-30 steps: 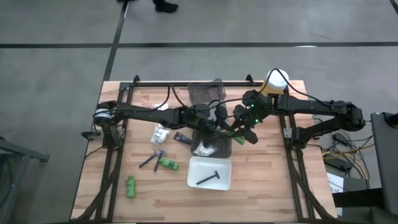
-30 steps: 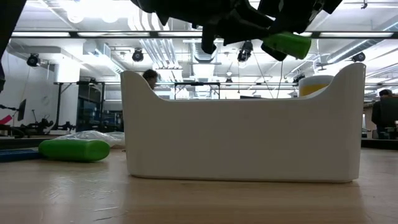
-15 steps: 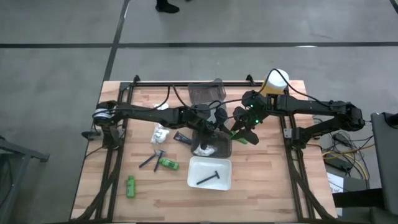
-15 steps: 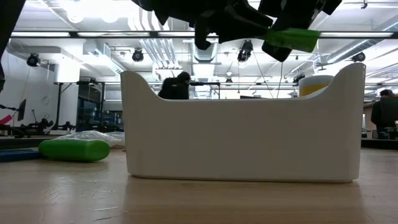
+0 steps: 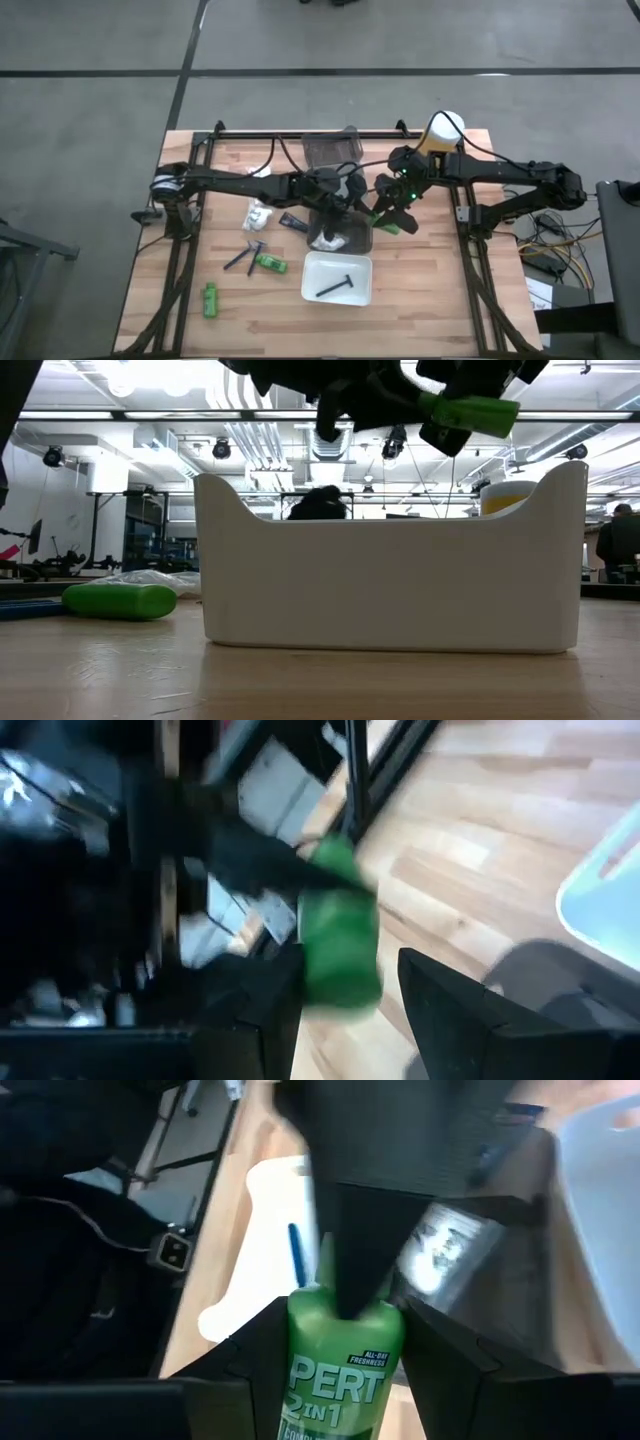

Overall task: Pick & Place Travel size toiletries
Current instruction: Put the right green shampoo into the top black bin

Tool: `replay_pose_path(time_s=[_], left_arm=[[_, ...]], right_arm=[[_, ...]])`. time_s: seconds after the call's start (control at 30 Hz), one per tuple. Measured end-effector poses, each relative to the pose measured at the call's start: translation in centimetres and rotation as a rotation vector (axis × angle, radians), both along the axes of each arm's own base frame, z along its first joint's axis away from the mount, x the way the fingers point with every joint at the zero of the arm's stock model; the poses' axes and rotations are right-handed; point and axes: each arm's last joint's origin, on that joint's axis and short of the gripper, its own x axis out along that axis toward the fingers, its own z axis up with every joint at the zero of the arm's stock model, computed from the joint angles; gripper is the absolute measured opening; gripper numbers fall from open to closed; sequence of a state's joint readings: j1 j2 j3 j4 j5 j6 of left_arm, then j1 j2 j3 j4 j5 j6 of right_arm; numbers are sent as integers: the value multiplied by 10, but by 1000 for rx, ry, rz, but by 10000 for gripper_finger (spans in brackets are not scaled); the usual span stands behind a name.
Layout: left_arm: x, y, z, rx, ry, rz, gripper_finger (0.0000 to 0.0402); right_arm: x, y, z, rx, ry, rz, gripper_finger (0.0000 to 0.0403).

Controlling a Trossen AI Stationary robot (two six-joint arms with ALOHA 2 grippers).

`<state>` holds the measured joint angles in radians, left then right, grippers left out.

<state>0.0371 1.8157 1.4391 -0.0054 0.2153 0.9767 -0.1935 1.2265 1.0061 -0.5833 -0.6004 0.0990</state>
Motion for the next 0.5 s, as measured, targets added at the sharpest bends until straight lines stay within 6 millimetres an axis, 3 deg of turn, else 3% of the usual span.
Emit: replay_pose_path(time_s=[0.5], left_arm=[[1,-5,4,20,-10,-1,167]], right_arm=[[2,0,-2,-14,3,10,165]])
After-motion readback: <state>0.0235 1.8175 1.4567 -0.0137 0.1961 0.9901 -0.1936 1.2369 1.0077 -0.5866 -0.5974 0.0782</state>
